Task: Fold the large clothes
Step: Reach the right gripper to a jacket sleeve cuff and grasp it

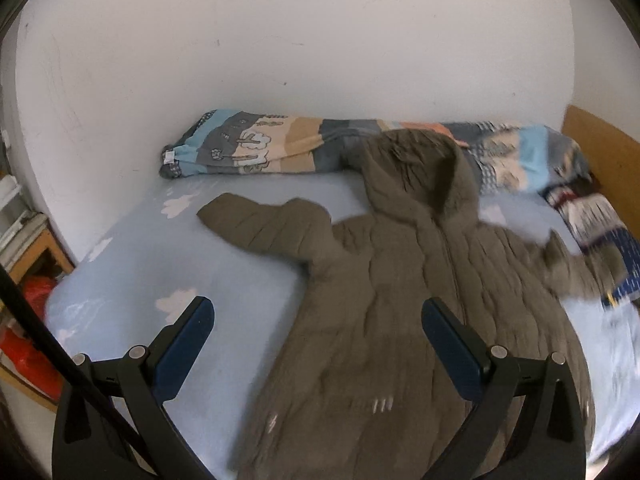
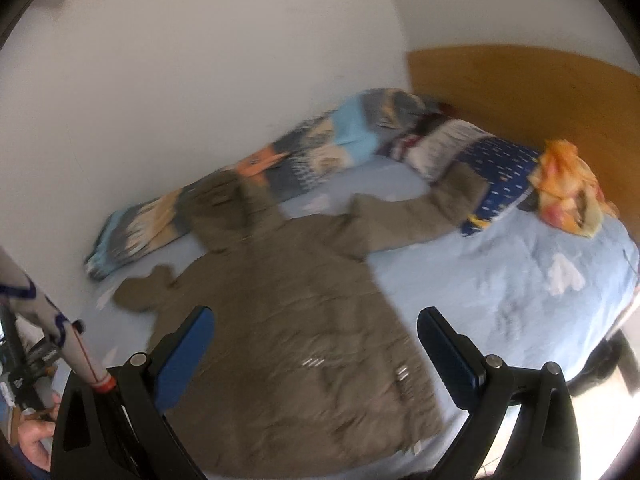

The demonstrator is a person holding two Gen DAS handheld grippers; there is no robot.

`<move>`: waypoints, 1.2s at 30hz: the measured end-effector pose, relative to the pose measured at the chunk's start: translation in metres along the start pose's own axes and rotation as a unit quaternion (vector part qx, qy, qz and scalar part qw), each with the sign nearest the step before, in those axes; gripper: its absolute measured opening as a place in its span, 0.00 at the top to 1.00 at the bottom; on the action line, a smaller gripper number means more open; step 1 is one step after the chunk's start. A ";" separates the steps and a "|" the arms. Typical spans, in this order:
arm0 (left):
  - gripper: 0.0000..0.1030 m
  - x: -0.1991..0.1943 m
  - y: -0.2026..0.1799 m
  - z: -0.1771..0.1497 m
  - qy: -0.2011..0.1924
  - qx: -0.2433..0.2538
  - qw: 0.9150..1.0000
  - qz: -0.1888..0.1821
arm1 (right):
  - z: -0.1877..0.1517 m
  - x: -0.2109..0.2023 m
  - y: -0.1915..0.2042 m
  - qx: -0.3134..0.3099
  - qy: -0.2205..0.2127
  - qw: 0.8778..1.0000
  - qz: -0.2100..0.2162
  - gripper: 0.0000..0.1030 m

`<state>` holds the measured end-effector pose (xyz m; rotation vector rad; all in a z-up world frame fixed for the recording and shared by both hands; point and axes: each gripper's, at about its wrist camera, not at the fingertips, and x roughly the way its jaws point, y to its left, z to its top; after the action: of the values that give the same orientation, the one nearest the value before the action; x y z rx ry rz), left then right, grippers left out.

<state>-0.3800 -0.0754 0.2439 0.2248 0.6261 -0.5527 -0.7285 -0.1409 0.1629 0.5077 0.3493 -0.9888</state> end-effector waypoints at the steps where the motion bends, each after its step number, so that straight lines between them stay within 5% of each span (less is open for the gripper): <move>1: 0.00 0.017 -0.005 0.005 0.006 -0.003 1.000 -0.001 | 0.007 0.010 -0.008 0.006 -0.002 1.000 -0.007 0.00; 4: 0.00 0.080 -0.020 0.004 0.037 -0.011 0.999 -0.005 | 0.036 0.053 -0.046 0.037 0.007 0.999 -0.018 0.00; 7: 0.00 0.114 -0.018 -0.016 0.027 -0.008 0.999 0.024 | 0.061 0.095 -0.096 0.103 0.025 0.994 -0.007 0.00; 9: 0.00 0.139 -0.013 -0.015 0.070 -0.016 0.997 0.039 | 0.079 0.124 -0.124 0.110 0.048 0.993 -0.022 0.04; 11: 0.00 0.151 -0.003 -0.005 0.072 -0.040 0.997 0.011 | 0.098 0.151 -0.153 0.115 0.059 0.991 -0.044 0.05; 13: 0.00 0.156 0.002 -0.002 0.065 -0.044 0.996 0.034 | 0.116 0.176 -0.179 0.121 0.071 0.989 -0.054 0.15; 21: 0.00 0.185 0.009 0.003 0.093 -0.043 0.994 0.050 | 0.154 0.273 -0.283 0.227 0.083 0.966 -0.090 0.23; 35: 0.00 0.200 -0.005 -0.004 0.105 -0.009 0.992 0.064 | 0.170 0.370 -0.337 0.250 0.103 0.954 -0.131 0.34; 36: 0.00 0.200 -0.007 -0.004 0.106 -0.006 0.992 0.065 | 0.169 0.375 -0.339 0.249 0.107 0.952 -0.142 0.42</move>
<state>-0.2511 -0.1640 0.1184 0.3134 0.8137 -0.4024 -0.8202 -0.6492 0.0326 1.0507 0.3719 -1.3148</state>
